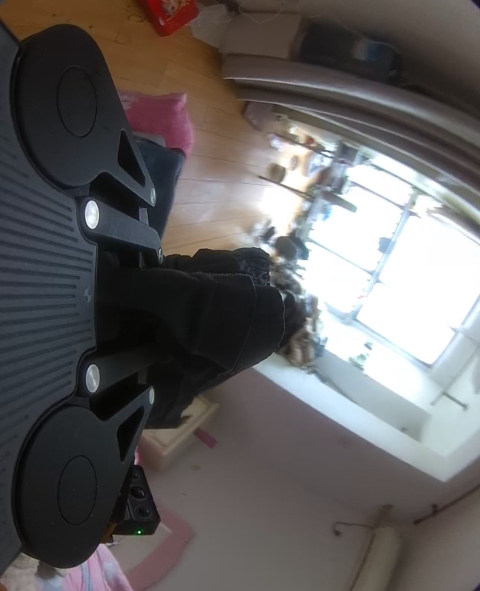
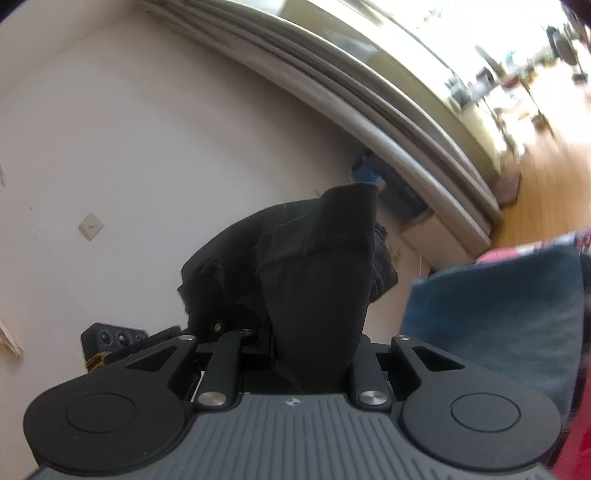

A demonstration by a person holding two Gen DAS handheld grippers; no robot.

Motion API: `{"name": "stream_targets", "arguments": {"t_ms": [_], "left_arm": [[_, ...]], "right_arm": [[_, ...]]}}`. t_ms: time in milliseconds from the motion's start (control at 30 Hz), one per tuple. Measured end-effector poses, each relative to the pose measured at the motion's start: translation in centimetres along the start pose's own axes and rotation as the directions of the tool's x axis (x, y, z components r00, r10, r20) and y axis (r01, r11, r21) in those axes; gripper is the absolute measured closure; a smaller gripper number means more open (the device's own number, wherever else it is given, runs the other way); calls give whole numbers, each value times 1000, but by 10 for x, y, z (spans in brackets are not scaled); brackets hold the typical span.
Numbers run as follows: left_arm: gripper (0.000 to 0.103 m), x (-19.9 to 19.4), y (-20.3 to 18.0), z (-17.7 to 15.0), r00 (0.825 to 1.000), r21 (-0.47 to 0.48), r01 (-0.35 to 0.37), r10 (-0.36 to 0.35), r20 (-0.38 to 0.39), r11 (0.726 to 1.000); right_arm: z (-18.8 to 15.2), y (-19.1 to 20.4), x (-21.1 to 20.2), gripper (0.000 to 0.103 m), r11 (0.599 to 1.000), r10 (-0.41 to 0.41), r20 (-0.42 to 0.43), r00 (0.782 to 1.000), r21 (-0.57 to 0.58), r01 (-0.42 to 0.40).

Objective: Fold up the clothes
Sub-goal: 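Lift the trouser bundle with both tools and carry it toward the clothes stack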

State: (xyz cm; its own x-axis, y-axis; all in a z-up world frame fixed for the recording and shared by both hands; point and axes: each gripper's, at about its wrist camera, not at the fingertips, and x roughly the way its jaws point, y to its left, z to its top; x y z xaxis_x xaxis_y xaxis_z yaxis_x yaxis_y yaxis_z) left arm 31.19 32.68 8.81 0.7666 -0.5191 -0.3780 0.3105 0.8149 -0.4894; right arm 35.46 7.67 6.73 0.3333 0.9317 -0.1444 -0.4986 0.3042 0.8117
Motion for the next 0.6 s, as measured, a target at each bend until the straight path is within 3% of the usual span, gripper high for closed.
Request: {"name": "stream_targets", "arguments": {"t_ms": [400, 600], "left_arm": [[95, 92, 25, 18, 986, 17, 3, 0, -169, 1000], [95, 116, 49, 20, 975, -30, -24, 17, -220, 999]], "right_arm": [[42, -116, 11, 83, 971, -63, -41, 997, 230, 71], [53, -145, 24, 83, 964, -112, -95, 989, 233, 132]]}}
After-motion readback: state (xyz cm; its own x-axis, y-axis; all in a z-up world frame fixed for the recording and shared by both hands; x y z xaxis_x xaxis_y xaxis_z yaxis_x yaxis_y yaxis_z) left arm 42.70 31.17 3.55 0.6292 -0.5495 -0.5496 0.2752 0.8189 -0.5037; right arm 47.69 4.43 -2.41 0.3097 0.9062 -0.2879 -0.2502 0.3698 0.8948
